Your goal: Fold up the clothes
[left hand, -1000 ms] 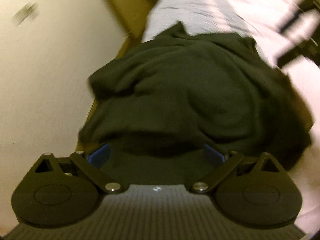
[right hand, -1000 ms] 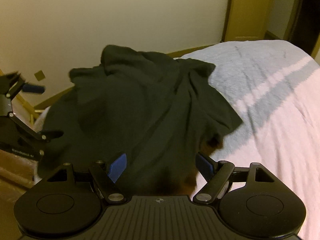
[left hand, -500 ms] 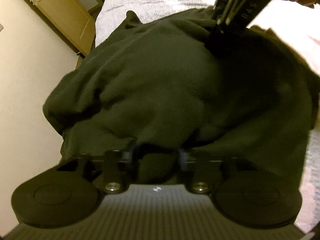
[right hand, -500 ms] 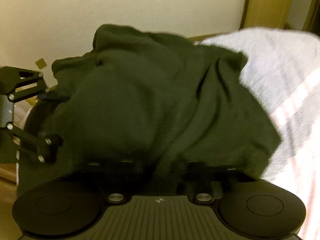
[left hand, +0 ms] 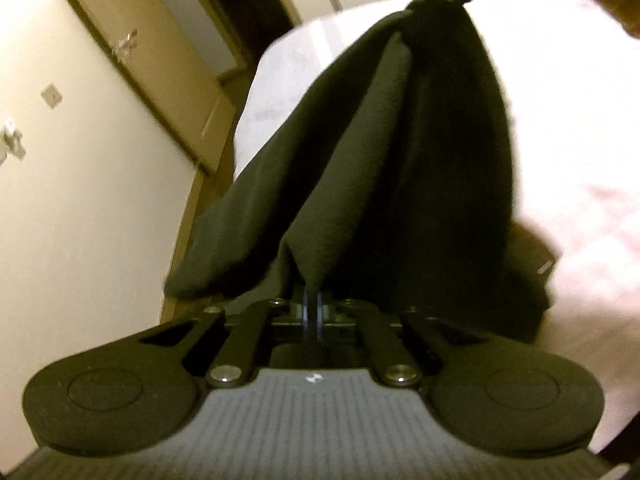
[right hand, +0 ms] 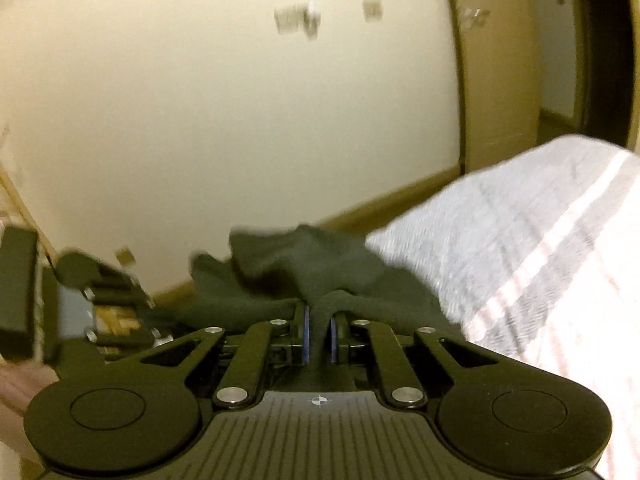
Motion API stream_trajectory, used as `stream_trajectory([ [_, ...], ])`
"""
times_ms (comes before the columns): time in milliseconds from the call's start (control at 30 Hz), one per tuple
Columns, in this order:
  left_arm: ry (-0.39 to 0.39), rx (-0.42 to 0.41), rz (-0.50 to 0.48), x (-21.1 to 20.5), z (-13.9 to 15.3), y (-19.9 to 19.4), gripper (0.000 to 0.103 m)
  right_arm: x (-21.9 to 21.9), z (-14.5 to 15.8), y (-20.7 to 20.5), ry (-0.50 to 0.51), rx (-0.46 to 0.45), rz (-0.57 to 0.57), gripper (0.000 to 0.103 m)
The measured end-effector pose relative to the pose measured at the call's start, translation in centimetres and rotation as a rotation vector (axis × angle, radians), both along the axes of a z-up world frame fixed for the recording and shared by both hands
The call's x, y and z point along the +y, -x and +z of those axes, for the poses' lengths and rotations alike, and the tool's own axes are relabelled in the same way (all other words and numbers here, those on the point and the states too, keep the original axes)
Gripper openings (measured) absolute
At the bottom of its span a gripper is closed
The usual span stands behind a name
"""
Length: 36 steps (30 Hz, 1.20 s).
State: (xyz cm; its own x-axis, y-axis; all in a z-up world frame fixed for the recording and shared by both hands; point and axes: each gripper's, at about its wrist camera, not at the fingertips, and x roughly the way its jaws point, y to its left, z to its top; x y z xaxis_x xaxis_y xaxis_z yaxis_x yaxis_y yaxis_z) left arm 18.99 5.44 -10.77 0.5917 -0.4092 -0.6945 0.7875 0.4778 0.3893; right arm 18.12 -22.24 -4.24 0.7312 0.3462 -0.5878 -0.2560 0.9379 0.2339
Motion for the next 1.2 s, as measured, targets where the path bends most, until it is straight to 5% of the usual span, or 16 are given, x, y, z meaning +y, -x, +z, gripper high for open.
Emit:
stream_trajectory([
  [200, 0.138, 0.000, -0.126, -6.1, 5.7, 10.4, 0.002, -7.9, 6.3, 12.0, -0.054, -0.113, -0.145, 0.007],
  [367, 0.195, 0.060, -0.368, -14.5, 7.8, 21.3, 0.002, -15.6, 9.8, 25.0, -0.047, -0.163, -0.345, 0.007],
  [567, 0.259, 0.153, -0.687, -23.6, 8.7, 34.4, 0.002, -22.5, 12.9, 41.8, 0.088, -0.190, -0.606, 0.007],
  [767, 0.466, 0.245, -0.939, -29.4, 13.9, 41.5, 0.002, -23.0, 20.6, 53.9, 0.288, -0.299, -0.791, 0.007],
  [967, 0.572, 0.337, -0.933, -31.7, 16.5, 38.3, 0.002, -22.6, 24.2, 52.9, 0.447, -0.390, -0.752, 0.008],
  [1100, 0.395, 0.373, -0.636, -31.0, 10.9, 32.0, 0.013, -23.6, 19.4, 44.3, 0.359, -0.324, -0.666, 0.012],
  [1200, 0.237, 0.390, -0.386, -30.5, 6.0, 26.6, 0.032, -24.6, 14.1, 37.4, 0.239, -0.228, -0.618, 0.056],
])
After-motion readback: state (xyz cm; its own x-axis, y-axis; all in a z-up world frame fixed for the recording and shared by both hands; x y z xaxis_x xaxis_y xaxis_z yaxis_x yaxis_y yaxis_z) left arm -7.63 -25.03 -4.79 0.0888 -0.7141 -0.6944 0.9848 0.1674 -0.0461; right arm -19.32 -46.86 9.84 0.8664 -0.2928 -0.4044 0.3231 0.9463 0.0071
